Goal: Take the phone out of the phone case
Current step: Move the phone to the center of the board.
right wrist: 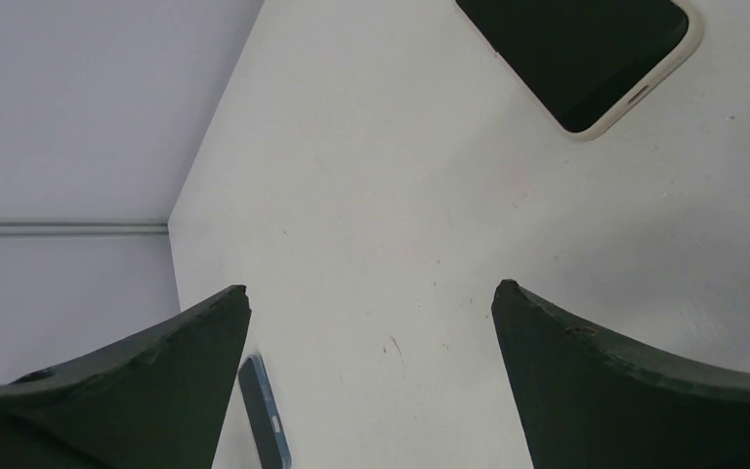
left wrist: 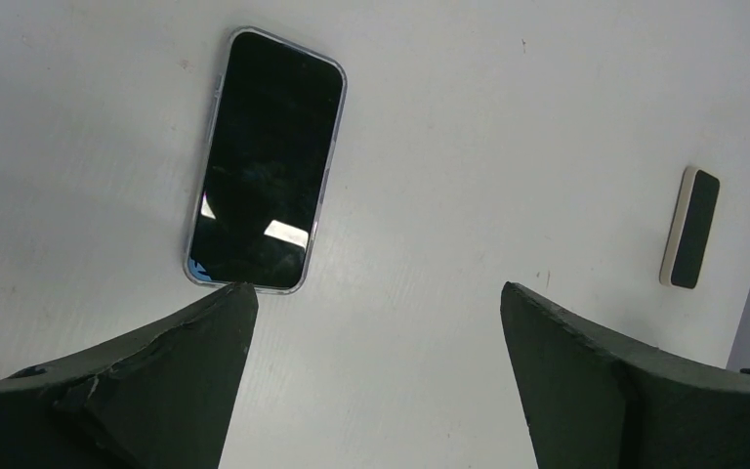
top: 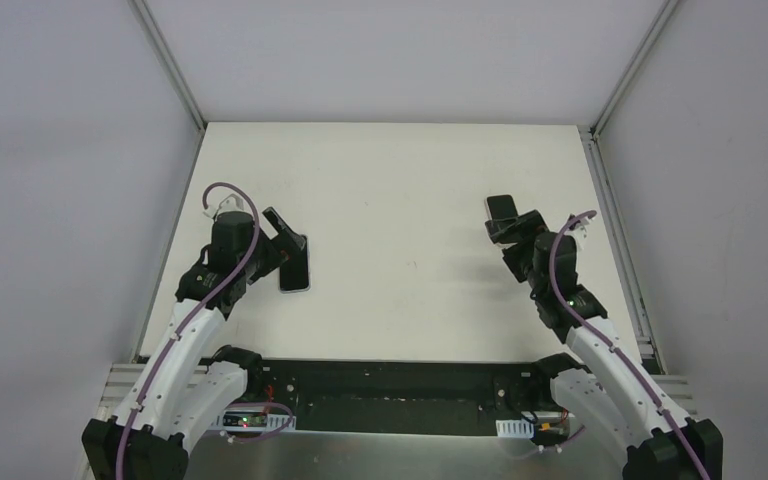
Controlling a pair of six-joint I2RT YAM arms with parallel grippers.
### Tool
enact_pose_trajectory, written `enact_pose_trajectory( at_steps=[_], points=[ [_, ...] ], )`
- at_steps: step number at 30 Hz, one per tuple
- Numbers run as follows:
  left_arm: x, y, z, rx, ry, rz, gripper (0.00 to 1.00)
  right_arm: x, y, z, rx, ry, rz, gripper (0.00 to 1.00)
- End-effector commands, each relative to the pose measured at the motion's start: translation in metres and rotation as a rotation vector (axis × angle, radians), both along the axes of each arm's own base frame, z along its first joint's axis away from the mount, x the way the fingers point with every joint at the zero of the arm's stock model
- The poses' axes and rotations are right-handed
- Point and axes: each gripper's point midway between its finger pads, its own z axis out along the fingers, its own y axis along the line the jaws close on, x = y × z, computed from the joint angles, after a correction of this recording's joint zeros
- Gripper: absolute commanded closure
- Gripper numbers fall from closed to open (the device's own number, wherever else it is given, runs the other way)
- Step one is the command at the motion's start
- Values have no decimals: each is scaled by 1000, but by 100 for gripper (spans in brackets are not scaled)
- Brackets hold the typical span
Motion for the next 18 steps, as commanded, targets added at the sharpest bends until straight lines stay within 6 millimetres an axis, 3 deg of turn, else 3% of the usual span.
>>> enact_pose_trajectory(
  at_steps=[1, 9, 18],
  points=[
    [-3, -6, -5, 2, 15, -39, 0, -4, 14, 9, -53, 35, 113, 1],
    [-8, 4, -11, 120, 76, -45, 0, -18, 26, 7, -290, 69, 229, 1],
    [-6, 19, -17, 221, 89, -21, 0, -33, 63, -10, -287, 111, 384, 1]
  ],
)
